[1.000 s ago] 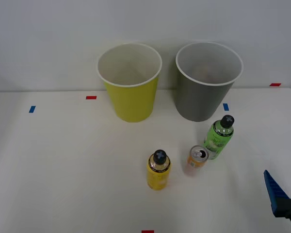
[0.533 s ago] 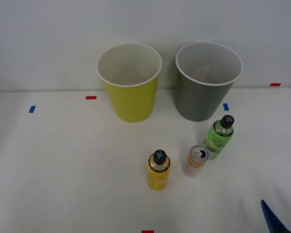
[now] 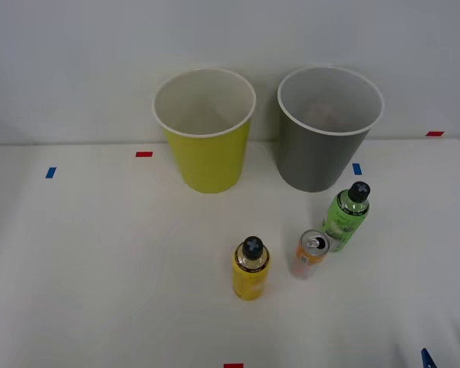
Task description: Put cans in the gray bin, plastic bottles in the light green bin
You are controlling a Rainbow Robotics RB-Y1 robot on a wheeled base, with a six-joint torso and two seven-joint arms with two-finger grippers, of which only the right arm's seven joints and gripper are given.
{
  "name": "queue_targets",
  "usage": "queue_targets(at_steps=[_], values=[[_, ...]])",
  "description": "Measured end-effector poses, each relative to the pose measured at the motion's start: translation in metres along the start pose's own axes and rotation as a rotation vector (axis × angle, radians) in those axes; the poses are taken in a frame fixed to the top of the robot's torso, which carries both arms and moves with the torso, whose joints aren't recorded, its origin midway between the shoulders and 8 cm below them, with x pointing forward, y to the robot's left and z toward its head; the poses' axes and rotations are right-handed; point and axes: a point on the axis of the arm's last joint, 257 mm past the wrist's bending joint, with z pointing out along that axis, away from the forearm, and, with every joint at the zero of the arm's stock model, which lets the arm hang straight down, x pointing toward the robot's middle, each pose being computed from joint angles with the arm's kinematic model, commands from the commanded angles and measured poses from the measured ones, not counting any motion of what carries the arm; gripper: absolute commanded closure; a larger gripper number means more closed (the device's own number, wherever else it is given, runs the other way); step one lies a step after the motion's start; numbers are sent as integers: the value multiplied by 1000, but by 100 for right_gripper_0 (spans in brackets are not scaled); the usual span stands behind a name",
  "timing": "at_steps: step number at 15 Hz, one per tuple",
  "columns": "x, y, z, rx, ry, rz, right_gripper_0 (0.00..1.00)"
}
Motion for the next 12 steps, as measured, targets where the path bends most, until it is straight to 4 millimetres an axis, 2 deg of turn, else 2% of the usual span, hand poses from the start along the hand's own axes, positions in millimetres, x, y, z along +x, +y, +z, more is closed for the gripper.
queue_targets(at_steps=[4, 8, 12], values=[[19, 3, 5, -40, -111, 90, 0], [17, 26, 15, -57, -211, 257, 0], [17, 23, 14, -92, -188, 241, 0]])
